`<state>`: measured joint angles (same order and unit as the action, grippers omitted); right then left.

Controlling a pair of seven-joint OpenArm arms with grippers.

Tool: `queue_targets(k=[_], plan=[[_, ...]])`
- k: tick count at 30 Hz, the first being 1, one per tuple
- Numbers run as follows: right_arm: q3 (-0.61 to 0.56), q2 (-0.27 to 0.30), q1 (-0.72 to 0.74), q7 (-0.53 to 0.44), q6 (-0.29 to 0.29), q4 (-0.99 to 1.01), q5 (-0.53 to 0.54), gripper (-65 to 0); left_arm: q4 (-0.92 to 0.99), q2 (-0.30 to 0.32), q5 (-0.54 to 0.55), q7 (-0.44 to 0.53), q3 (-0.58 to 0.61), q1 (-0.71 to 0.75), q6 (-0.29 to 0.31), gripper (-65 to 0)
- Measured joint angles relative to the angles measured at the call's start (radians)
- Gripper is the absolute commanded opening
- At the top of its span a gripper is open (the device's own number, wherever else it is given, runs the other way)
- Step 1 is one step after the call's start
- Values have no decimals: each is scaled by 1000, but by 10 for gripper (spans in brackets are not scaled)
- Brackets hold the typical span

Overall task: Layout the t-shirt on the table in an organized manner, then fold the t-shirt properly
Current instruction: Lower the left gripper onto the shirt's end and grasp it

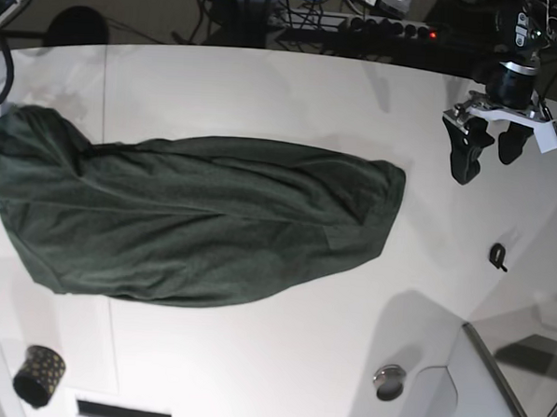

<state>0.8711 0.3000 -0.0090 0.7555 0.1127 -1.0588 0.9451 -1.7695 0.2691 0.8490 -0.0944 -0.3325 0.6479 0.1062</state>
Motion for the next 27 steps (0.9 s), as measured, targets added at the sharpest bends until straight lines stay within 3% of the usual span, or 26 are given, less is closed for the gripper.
queue_targets(k=[2,11,17,19,23,27], plan=[[-1,0,-1,-38,0,30,-2,-206,0,0,0,0,0,-2,1,-239],[-5,0,-3,-54,0,112,-3,-210,0,-13,4,1,6,-3,3,-574],[-5,-1,-2,-54,0,112,-3,-236,10,-33,5,1,9,-29,4,-581],[-5,0,1,-57,0,137,1,-311,35,-43,5,3,9,-32,4,-583],[-5,-4,7,-52,0,188,-8,-554,95,-51,6,-3,16,-50,5,-579],[-5,0,14,-53,0,187,-5,-644,112,-47,5,0,16,-65,4,-578]])
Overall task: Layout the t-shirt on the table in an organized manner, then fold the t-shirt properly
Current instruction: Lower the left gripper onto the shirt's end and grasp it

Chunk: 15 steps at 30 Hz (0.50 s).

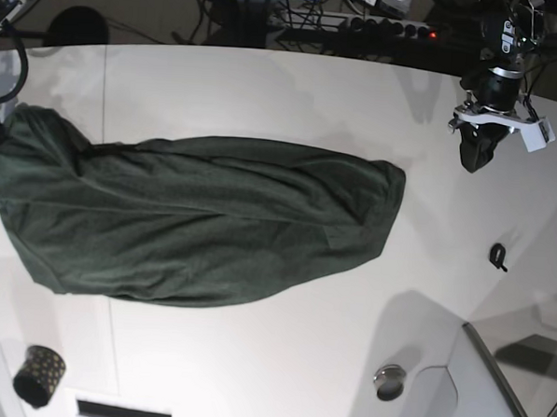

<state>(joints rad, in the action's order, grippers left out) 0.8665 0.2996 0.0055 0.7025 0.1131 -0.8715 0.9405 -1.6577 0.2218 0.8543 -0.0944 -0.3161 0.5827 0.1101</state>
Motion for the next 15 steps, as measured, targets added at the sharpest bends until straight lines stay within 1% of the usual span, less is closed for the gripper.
queue_targets(k=[4,5,6,7,8,9,10,11,12,13,14,15], plan=[[0,0,-1,1,0,-2,-1,-647,7,6,0,-1,64,2,-4,-571],[0,-1,-2,2,0,-2,-1,-647,9,8,0,-1,86,-4,-4,-548],[0,0,-1,7,0,-2,-1,-647,11,13,2,-10,108,-13,-4,-504],[-1,0,-1,15,0,-2,0,-647,13,17,1,-43,120,-23,0,-451],[-1,0,-1,24,0,-3,-1,-647,14,15,0,-85,121,-32,3,-387],[-1,2,-3,35,0,-3,-1,-648,20,13,2,-117,121,-46,2,-303],[0,2,-3,48,0,-3,-1,-648,27,12,-1,-136,121,-56,-2,-237],[0,1,-4,54,0,-3,-1,-648,32,14,0,-143,121,-63,-4,-186],[0,0,-4,53,0,-4,-1,-648,37,13,0,-142,121,-68,-3,-143],[-1,-2,-5,55,0,-14,-2,-648,39,13,0,-142,121,-71,-4,-114],[-1,-2,-7,60,0,-29,-2,-648,44,12,0,-140,121,-72,1,-100],[-1,-1,-16,58,1,-49,-1,-648,55,10,0,-138,121,-73,0,-100]])
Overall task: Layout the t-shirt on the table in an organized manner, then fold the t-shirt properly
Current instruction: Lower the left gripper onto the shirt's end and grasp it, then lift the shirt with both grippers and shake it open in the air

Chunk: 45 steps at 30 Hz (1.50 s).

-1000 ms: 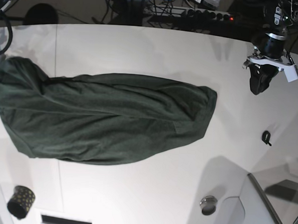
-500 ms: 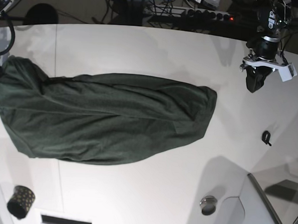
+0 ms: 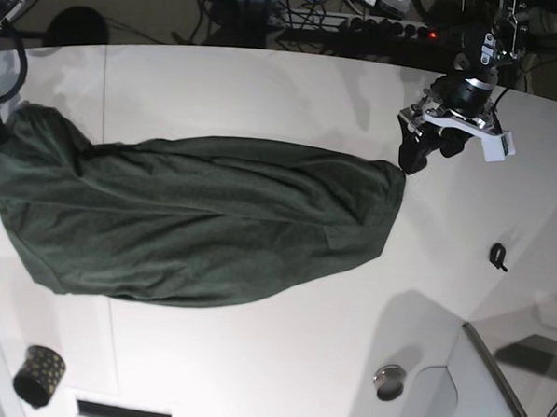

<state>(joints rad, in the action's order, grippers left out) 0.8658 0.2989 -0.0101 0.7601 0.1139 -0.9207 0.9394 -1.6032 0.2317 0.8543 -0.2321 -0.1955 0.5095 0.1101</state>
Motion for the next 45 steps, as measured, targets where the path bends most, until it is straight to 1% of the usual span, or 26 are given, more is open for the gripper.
queue_targets(k=[2,4,7,10,14,18,23,24,25,26,27,28,29,30,32,33,34,35,37,40,41,43,44,45], plan=[[0,2,-16,-5,16,-36,0,-648,30,-16,0,-1,-3,-17,-4,-100],[1,2,-23,0,60,-49,1,-648,72,-41,0,-5,-18,-45,-5,-100],[1,1,-24,3,86,-49,0,-648,122,-57,0,-4,-12,-84,0,-100],[1,1,-30,3,87,-49,0,-648,159,-64,0,-5,-11,-113,-6,-100],[1,0,-32,3,88,-49,0,-648,225,-89,1,-3,-5,-177,-4,-100],[1,0,-32,4,88,-49,0,-648,304,-88,3,16,75,-242,7,-102],[1,0,-34,3,89,-49,0,-648,374,-96,10,27,100,-303,28,-104],[0,0,-36,4,89,-49,0,-648,390,-95,11,34,100,-311,34,-120],[0,0,-40,4,89,-49,0,-648,405,-95,11,39,99,-322,35,-166],[0,0,-43,3,89,-49,0,-648,418,-95,12,41,98,-332,33,-244],[1,0,-46,3,89,-49,0,-648,428,-97,12,34,98,-339,23,-332],[1,0,-46,4,89,-49,0,-648,433,-99,10,31,97,-340,17,-443],[0,0,-46,3,89,-49,0,-648,433,-102,9,16,97,-337,17,-566],[0,0,-46,4,89,-49,0,-648,434,-105,8,11,97,-329,17,-650],[0,0,-46,14,89,-49,0,-648,436,-109,10,10,91,-321,19,-650],[0,1,-46,42,89,-49,0,-648,435,-109,10,6,90,-324,18,-650],[0,0,-46,64,89,-53,-1,-648,424,-106,9,1,90,-324,12,-650],[0,-2,-47,82,89,-65,-5,-648,402,-103,0,-12,91,-323,-11,-650],[0,-11,-55,108,92,-153,-10,-648,325,-76,0,-18,92,-302,-7,-650],[0,-2,-60,170,96,-305,3,-648,166,-36,6,-10,90,-249,-11,-650],[0,0,-60,189,97,-351,4,-648,116,-24,8,-11,91,-233,-38,-650],[4,0,-64,246,99,-425,-1,-648,30,-1,7,-14,93,-199,-122,-650],[4,-1,-68,267,100,-449,2,-648,0,8,9,-14,93,-184,-140,-650],[4,-4,-71,287,99,-470,3,-648,-25,21,7,-13,93,-167,-137,-650]])
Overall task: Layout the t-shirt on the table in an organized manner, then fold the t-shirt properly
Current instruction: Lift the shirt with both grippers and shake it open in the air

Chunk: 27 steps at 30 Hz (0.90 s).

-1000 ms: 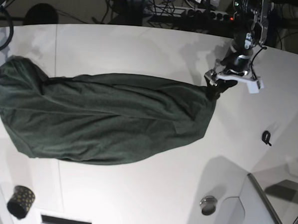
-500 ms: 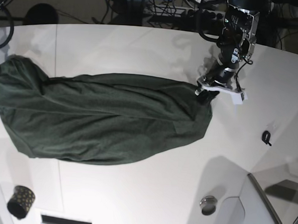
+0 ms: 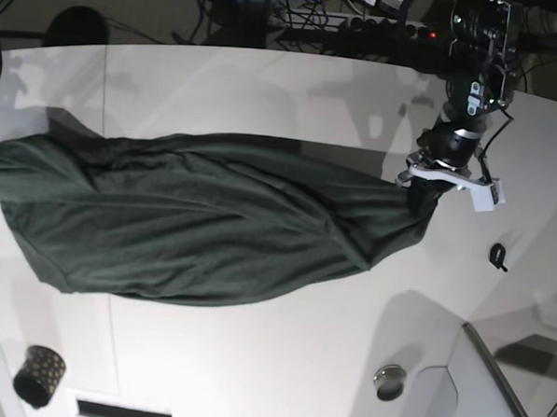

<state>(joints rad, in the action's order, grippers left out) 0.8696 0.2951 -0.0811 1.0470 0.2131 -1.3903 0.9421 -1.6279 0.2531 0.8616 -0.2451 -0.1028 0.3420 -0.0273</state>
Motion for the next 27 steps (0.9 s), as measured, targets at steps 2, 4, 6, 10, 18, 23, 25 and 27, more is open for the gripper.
queue_targets(k=[2,4,6,10,18,23,25,27], plan=[[0,1,-3,39,-4,-11,1,-648,-34,22,-1,0,0,28,1,-650],[1,-9,-13,64,-41,-14,2,-648,-54,33,-1,-1,-2,56,1,-650],[16,-39,-53,77,-48,-45,5,-648,-81,41,0,-3,-14,100,8,-650],[38,-77,-150,92,-66,-110,-7,-648,-90,47,85,-6,-138,187,-1,-650],[36,-71,-80,81,-224,-103,-8,-648,-51,93,76,-148,-60,98,5,-650],[-83,-8,97,71,-231,60,2,-648,54,71,65,-288,-58,-95,-2,-650],[-145,24,192,58,-234,166,-9,-648,84,66,66,-362,-56,-201,-3,-650],[-205,48,285,19,-236,239,-11,-648,121,55,63,-433,-56,-332,-7,-650]])
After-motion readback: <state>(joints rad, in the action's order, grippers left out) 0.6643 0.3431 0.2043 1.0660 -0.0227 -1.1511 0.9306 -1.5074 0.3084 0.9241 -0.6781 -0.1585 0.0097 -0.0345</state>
